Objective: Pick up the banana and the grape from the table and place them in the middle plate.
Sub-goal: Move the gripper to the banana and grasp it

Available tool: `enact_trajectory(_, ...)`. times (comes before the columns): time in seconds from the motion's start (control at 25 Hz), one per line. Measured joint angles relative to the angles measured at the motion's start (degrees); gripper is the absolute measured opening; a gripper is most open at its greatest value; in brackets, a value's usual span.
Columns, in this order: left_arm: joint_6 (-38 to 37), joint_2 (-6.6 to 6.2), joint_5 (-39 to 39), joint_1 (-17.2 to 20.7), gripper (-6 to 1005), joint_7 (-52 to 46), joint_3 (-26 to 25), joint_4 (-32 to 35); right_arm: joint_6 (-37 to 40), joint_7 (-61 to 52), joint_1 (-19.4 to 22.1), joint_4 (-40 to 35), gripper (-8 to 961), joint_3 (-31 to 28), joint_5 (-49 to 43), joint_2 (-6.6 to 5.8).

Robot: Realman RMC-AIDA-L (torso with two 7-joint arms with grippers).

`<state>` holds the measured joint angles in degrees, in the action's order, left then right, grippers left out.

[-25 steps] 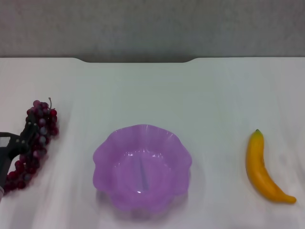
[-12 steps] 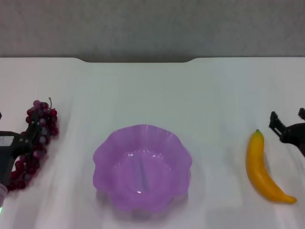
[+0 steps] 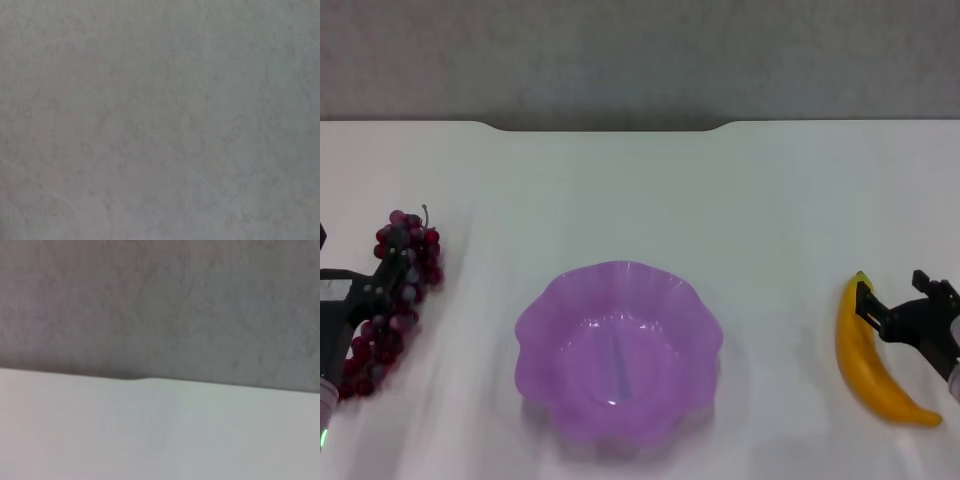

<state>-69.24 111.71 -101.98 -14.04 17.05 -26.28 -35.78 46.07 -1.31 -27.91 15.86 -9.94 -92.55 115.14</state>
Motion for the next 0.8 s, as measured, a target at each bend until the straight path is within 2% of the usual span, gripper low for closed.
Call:
enact_trajectory(0.48,-0.85,0.27,-0.81,-0.16,875,0.06,0.41,0.71,-6.91,0.09,-0.35,-0.15,819,0.97,-0.89,-0.03)
enact_trajectory(0.8,-0.92,0.73,-1.65,-0.2,875,0.08,0.18,1.41,-8.5,0.08,-1.41,-0.01,818,1.05,-3.21,0.01)
